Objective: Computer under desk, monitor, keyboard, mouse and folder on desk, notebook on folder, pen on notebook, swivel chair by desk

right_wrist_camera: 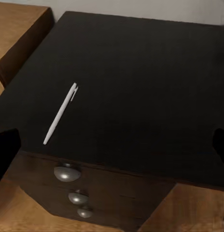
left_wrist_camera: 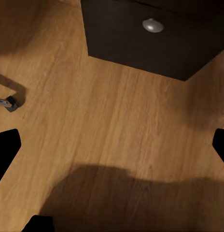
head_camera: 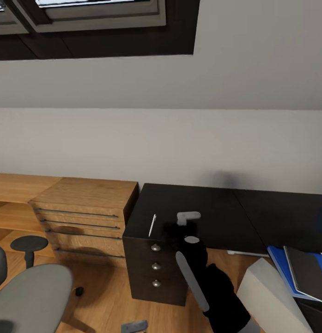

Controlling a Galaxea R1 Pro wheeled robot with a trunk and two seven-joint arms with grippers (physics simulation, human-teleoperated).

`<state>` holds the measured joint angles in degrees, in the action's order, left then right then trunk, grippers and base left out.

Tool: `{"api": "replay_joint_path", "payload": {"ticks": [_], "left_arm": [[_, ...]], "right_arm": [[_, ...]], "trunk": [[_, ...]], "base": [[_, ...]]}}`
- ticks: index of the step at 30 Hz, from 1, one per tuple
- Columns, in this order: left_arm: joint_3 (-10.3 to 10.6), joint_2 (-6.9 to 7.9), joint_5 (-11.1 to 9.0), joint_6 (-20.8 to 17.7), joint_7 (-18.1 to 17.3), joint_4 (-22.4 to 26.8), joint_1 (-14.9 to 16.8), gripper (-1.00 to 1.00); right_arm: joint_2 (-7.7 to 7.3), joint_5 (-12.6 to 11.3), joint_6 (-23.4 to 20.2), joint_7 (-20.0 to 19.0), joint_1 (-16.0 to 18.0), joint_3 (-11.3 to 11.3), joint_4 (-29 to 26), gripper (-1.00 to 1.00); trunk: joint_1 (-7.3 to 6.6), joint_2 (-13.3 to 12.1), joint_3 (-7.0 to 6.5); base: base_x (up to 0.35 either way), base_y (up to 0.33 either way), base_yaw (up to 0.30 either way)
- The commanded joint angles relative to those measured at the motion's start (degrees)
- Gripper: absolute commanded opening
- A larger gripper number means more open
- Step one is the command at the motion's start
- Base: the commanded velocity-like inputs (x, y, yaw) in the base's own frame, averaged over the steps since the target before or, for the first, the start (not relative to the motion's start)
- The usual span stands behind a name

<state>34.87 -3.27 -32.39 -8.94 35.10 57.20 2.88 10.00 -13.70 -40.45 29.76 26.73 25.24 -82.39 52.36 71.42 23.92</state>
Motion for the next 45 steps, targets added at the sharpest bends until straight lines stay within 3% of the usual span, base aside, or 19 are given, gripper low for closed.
{"api": "replay_joint_path", "payload": {"ticks": [1,2,4,5,9,14,16,17,21,28,45], "left_arm": [[-0.99,0.03,-0.31,-2.82,0.46,2.8,0.03,1.0],[-3.37,0.01,-0.36,-7.1,0.54,7.03,0.06,1.0],[-6.27,-0.07,-0.45,-10.88,0.5,10.5,0.07,1.0],[-9.96,-0.45,-0.53,-15.18,0.41,14.18,0.09,1.0],[-13.28,-1.75,-0.38,-18.97,0.38,17.93,0.1,1.0],[-14.07,-1.28,-0.26,-19.76,0.41,18.6,0.1,1.0],[-14.19,0.04,-0.39,-19.87,0.36,18.39,0.1,1.0],[-14.26,1.68,-0.55,-19.93,0.33,17.76,0.1,1.0],[-14.29,2.49,-0.58,-19.91,0.38,17.53,0.1,1.0],[-14.35,3.06,-0.59,-19.97,0.39,18.95,0.1,1.0],[-13.95,2.96,-0.29,-19.88,0.25,19.12,0.1,1.0]], "right_arm": [[0.0,-0.85,-1.54,0.95,1.76,-0.42,1.4,1.0],[0.0,-1.15,-3.28,1.44,4.11,-1.45,3.59,1.0],[0.0,-1.51,-3.77,1.9,6.14,-3.57,5.63,1.0],[0.0,-1.68,-2.97,2.1,6.88,-4.76,6.5,1.0],[0.0,-1.83,-0.34,2.65,6.9,-6.63,7.96,1.0],[0.0,-1.96,0.42,2.78,5.7,-7.03,8.24,1.0],[0.0,-2.04,0.4,2.82,5.48,-7.08,7.43,1.0],[0.0,-2.31,0.29,2.84,5.35,-7.11,5.93,1.0],[0.0,-2.42,0.23,2.85,5.26,-7.12,5.06,1.0],[0.0,-2.41,-3.08,2.78,3.84,-6.9,3.42,1.0],[0.0,-2.45,-2.07,2.26,3.75,-6.59,6.32,1.0]], "trunk": [[-0.23,-0.37,-0.11],[-0.44,-0.77,-0.28],[-0.88,-1.57,-0.64],[-1.1,-1.97,-0.82],[-1.98,-3.58,-1.54],[-3.08,-5.58,-2.44],[-3.52,-6.38,-2.8],[-3.74,-6.79,-2.98],[-4.4,-7.99,-3.52],[-4.4,-7.99,-3.47],[-4.4,-7.99,-2.52]], "base": [[0.0,0.0,0.0],[0.0,0.0,0.0],[0.0,0.0,0.0],[0.0,0.0,0.0],[0.0,0.0,0.0],[0.0,0.0,0.0],[0.0,0.0,0.0],[0.0,0.0,0.0],[0.0,0.0,0.0],[0.0,0.0,0.014],[0.131,0.03,0.137]]}}
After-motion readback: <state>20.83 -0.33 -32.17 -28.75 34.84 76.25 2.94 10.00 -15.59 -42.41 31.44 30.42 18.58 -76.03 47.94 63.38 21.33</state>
